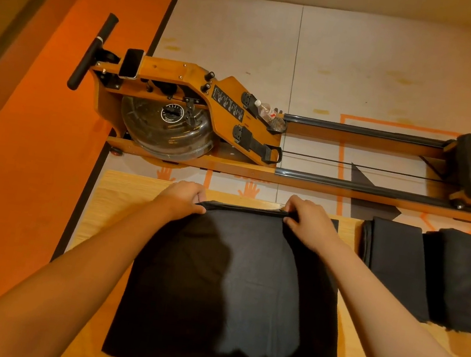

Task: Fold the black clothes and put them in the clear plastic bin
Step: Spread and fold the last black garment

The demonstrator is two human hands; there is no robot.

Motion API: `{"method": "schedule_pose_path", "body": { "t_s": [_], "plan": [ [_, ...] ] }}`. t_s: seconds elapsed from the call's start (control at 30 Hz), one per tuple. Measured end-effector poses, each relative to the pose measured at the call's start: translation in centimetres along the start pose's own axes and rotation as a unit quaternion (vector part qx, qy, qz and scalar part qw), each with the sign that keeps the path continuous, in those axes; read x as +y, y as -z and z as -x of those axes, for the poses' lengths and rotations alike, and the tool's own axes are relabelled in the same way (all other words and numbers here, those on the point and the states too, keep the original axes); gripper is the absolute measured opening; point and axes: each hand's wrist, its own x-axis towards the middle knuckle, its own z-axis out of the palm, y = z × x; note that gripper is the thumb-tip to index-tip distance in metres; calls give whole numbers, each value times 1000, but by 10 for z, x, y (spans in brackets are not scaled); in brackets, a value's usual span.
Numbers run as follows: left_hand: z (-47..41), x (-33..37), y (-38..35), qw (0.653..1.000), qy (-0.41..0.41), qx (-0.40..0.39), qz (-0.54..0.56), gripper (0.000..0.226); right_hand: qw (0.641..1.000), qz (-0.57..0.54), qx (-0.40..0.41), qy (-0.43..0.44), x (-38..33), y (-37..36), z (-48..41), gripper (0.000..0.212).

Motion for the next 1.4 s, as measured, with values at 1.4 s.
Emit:
{"method": "schedule_pose_path", "body": {
  "t_s": [1.4],
  "plan": [
    [231, -48, -182, 909, -174, 256, -279, 41, 947, 233, 218, 38, -48, -152, 261, 40]
  ]
}}
